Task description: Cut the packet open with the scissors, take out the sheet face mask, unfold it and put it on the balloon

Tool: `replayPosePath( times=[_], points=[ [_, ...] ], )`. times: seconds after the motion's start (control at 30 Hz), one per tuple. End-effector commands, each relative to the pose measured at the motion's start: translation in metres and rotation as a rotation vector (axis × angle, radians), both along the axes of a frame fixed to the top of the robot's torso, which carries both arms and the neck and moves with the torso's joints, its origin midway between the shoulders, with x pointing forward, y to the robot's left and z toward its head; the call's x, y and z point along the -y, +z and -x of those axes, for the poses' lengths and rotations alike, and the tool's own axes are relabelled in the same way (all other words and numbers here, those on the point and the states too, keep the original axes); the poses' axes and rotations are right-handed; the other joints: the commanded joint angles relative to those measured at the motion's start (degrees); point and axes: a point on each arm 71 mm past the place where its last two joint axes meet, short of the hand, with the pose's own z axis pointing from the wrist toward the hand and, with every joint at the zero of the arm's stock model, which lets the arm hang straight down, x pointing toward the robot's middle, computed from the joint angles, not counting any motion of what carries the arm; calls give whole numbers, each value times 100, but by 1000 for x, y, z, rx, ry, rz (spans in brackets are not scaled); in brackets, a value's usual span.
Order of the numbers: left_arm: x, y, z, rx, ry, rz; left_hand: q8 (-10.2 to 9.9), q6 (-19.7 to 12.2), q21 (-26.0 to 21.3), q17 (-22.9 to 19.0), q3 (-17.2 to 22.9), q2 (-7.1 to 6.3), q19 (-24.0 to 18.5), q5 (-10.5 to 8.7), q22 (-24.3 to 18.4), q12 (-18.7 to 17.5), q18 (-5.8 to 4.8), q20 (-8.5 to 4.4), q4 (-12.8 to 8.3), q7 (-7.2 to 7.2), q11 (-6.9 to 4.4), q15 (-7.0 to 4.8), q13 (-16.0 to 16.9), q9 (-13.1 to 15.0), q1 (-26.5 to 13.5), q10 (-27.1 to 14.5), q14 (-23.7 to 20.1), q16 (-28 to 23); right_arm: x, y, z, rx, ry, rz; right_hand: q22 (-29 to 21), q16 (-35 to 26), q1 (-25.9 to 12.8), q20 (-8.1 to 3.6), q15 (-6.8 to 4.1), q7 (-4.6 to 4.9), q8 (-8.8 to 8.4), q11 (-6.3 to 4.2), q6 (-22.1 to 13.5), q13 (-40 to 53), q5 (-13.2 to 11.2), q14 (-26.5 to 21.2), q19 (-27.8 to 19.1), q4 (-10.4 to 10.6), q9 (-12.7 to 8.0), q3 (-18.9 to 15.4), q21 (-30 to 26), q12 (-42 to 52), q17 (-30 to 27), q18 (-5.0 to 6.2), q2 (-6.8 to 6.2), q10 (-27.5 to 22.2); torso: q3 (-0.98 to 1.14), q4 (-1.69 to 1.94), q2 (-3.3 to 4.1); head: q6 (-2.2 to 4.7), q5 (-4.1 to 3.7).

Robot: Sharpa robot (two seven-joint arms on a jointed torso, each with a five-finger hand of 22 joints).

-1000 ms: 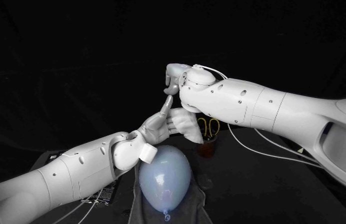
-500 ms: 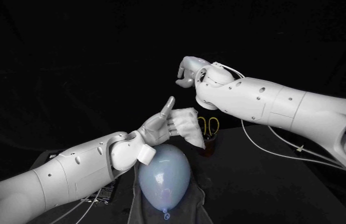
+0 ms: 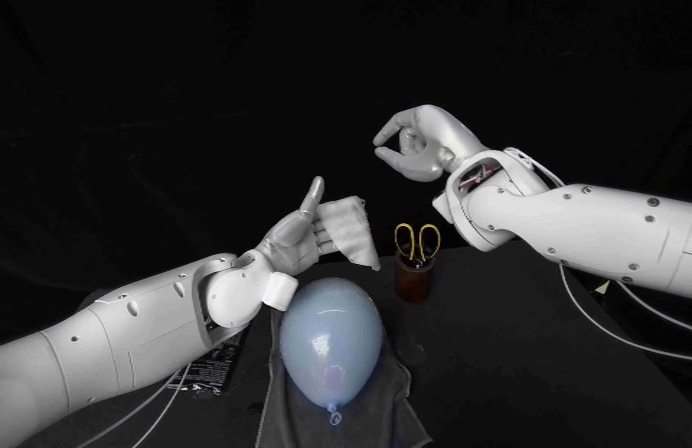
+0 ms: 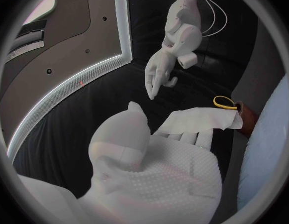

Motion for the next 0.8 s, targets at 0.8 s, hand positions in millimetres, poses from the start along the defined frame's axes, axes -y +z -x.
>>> replayPosePath(
  times=[0.8],
  points=[
    [-41,6,-6,-24,170,-4,-168,-818,190,-119,-268,-104,805,-18,75,-88,176,-14,6,-306,-402,130,-72,-154,281,-1077,-793,-69,4,-94,60,-33,202,23,767,112,95,-41,-59,-19,-195,-27,218,945,-51,607,283,-175,-16,-34,814,542,1491,-224,61,548,2,13,4,-336,154]
  ],
)
